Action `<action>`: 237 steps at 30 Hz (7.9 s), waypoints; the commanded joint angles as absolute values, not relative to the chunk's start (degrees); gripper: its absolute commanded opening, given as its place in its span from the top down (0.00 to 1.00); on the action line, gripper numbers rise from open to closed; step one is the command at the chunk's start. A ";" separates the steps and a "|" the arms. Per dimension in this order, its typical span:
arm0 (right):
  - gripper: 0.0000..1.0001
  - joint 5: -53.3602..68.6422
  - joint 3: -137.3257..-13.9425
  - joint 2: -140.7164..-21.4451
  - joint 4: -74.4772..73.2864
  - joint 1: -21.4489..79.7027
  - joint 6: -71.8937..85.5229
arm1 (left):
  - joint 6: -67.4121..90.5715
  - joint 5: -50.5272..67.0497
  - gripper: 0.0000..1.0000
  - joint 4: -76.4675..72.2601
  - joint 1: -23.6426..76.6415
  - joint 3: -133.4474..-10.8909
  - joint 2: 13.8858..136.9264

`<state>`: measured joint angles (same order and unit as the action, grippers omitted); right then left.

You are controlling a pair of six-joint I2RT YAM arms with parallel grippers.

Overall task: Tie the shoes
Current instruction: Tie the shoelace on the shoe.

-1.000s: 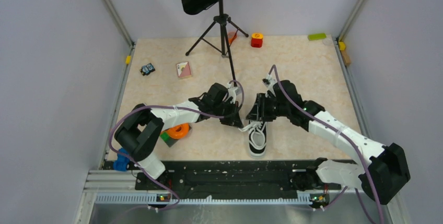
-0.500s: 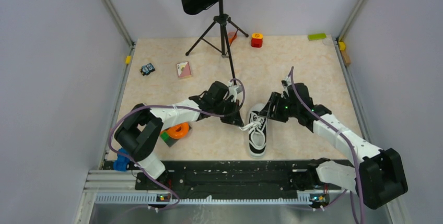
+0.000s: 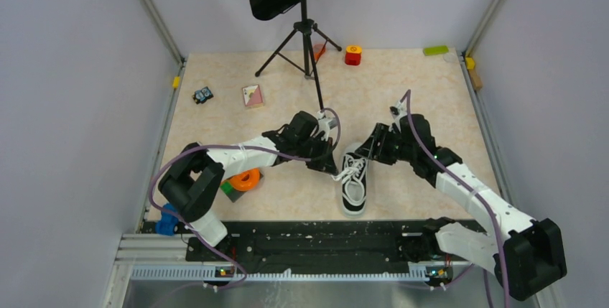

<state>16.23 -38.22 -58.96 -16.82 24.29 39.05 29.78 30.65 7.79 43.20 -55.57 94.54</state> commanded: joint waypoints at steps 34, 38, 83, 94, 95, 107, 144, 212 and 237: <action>0.59 16.81 -33.76 -64.95 -8.31 29.07 44.69 | 28.65 31.64 1.00 6.24 45.18 -59.23 95.54; 0.58 16.08 -33.37 -65.21 -8.40 29.22 45.28 | 28.70 31.73 1.00 6.15 45.22 -59.24 95.51; 1.00 5.45 -26.69 -55.34 -10.92 29.27 52.43 | 24.70 25.91 1.00 11.43 43.96 -59.51 92.61; 1.00 4.45 -25.90 -53.87 -12.90 29.27 52.63 | 23.88 26.14 1.00 11.82 40.81 -56.64 90.97; 1.00 4.19 -25.81 -53.67 -13.31 29.27 52.57 | 23.70 26.00 1.00 12.03 40.71 -56.54 90.85; 1.00 4.00 -24.31 -53.13 -13.42 29.27 52.46 | 21.96 27.32 1.00 13.09 38.90 -54.07 88.39; 0.54 -1.31 -28.64 -40.02 -14.89 39.32 63.55 | 22.32 37.53 1.00 12.76 40.90 -66.92 99.47; 0.60 -8.72 -16.61 -46.80 1.40 43.86 85.22 | 17.31 43.47 1.00 13.69 39.55 -68.49 104.57; 0.67 -8.38 -14.45 -49.22 8.03 43.77 90.64 | 18.50 43.39 1.00 13.49 38.19 -73.12 107.32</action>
